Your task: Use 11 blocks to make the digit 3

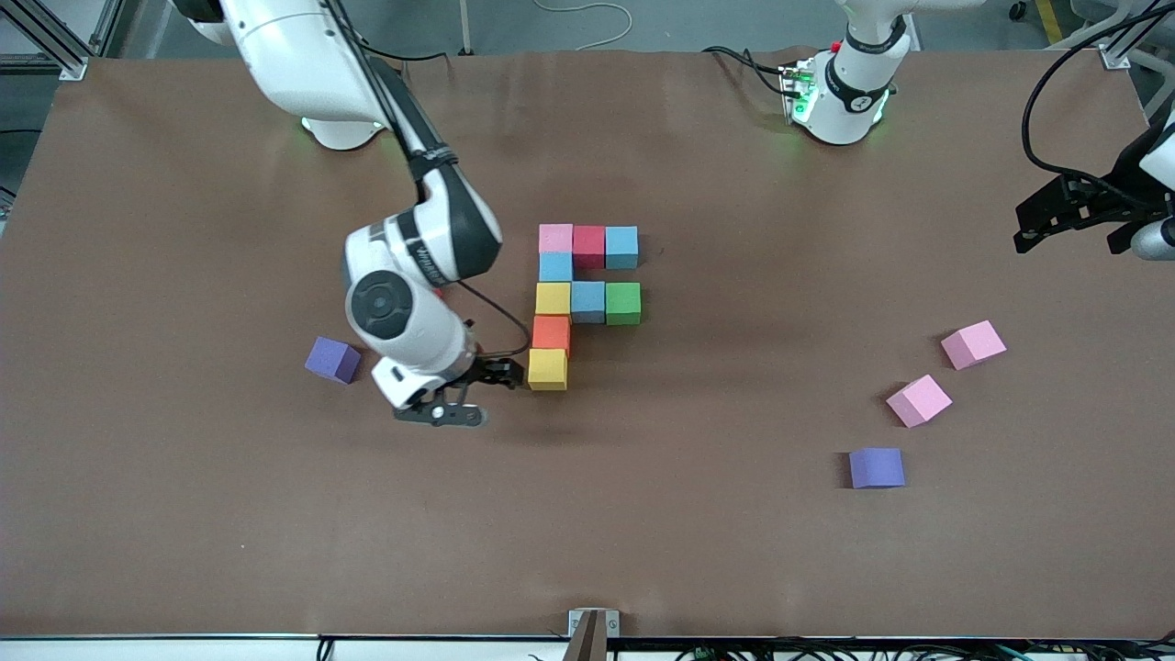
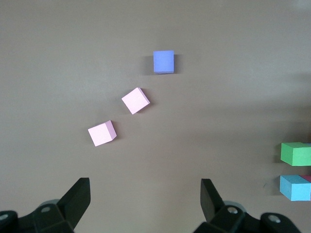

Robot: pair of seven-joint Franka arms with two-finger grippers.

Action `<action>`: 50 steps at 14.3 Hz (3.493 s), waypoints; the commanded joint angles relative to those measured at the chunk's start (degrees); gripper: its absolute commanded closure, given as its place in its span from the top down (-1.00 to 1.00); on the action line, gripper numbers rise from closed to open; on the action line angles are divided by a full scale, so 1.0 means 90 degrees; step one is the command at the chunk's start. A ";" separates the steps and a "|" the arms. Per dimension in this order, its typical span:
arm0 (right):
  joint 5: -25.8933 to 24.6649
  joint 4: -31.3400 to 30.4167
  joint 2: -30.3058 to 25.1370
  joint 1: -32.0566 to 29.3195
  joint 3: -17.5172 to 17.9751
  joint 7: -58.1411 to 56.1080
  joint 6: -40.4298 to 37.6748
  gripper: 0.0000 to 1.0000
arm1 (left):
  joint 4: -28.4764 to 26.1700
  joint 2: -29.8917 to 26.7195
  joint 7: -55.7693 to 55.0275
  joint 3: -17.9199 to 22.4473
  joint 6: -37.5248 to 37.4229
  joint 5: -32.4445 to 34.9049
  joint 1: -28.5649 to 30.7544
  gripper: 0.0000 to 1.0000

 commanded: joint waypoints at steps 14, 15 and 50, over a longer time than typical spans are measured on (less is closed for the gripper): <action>-0.0882 -0.1929 -0.1563 -0.0712 -0.0761 -0.0573 0.0067 1.00 | -0.0015 0.0060 0.0066 0.0005 -0.0111 0.0087 0.0045 1.00; -0.0892 -0.1910 -0.1573 -0.0741 -0.0819 -0.0583 0.0039 1.00 | -0.0015 0.0060 0.0066 0.0006 -0.0092 0.0097 0.0055 1.00; -0.1741 0.0210 -0.2911 -0.4071 0.1212 -0.2995 -0.3604 1.00 | 0.0073 0.3594 0.0114 0.0074 0.4026 0.0097 -0.0159 1.00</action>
